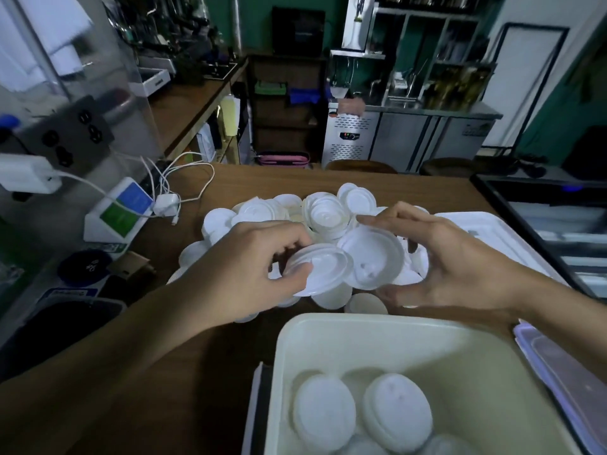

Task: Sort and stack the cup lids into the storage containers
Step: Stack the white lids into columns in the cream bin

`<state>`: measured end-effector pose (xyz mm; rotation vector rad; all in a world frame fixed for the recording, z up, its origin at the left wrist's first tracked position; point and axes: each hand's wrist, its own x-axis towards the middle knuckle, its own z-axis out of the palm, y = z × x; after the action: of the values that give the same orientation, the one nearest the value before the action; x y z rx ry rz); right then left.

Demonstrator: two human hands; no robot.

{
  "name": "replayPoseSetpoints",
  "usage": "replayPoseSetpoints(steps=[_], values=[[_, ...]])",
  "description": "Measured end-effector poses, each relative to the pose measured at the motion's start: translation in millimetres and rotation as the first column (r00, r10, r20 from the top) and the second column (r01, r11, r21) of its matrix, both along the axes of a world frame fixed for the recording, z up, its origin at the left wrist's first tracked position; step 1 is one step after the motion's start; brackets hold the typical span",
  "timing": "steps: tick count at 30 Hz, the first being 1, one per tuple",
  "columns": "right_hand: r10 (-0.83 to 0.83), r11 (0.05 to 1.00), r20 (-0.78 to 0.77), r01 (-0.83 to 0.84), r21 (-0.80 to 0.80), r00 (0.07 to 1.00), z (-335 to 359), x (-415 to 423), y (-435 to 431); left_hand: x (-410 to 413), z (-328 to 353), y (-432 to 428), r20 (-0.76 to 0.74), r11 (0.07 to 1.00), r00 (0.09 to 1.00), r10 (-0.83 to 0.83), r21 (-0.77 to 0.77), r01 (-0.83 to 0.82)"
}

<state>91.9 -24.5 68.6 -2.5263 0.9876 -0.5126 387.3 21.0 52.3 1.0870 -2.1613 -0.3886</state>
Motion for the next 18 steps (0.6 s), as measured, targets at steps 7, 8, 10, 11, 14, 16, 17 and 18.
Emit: replayPoseSetpoints(steps=[7,8,10,11,14,16,17,18], values=[[-0.114,0.994,-0.02,0.114,-0.001,0.993,15,-32,70,-38,6,36,0.312,0.96,0.93,-0.194,-0.134,0.245],[-0.122,0.992,-0.012,0.122,0.02,0.992,12,-36,77,-41,4,39,0.362,0.95,0.904,-0.229,-0.121,0.289],[-0.139,0.988,-0.002,0.138,0.07,0.99,5,-41,90,-47,-2,42,0.47,0.939,0.841,-0.269,-0.064,0.337],[-0.144,0.986,-0.006,0.144,0.083,0.989,2,-43,95,-51,-4,43,0.517,0.94,0.808,-0.281,-0.021,0.341],[-0.155,0.984,-0.063,0.16,0.08,0.986,-6,-47,106,-60,-12,47,0.624,0.948,0.718,-0.307,0.133,0.29],[-0.162,0.981,-0.148,0.176,0.084,0.976,-9,-48,111,-65,-15,51,0.672,0.95,0.671,-0.312,0.201,0.24],[-0.167,0.978,-0.21,0.189,0.093,0.963,-10,-48,113,-68,-15,53,0.694,0.952,0.652,-0.306,0.213,0.22],[-0.169,0.975,-0.268,0.2,0.094,0.949,-12,-48,115,-70,-15,54,0.711,0.954,0.636,-0.3,0.225,0.198]])
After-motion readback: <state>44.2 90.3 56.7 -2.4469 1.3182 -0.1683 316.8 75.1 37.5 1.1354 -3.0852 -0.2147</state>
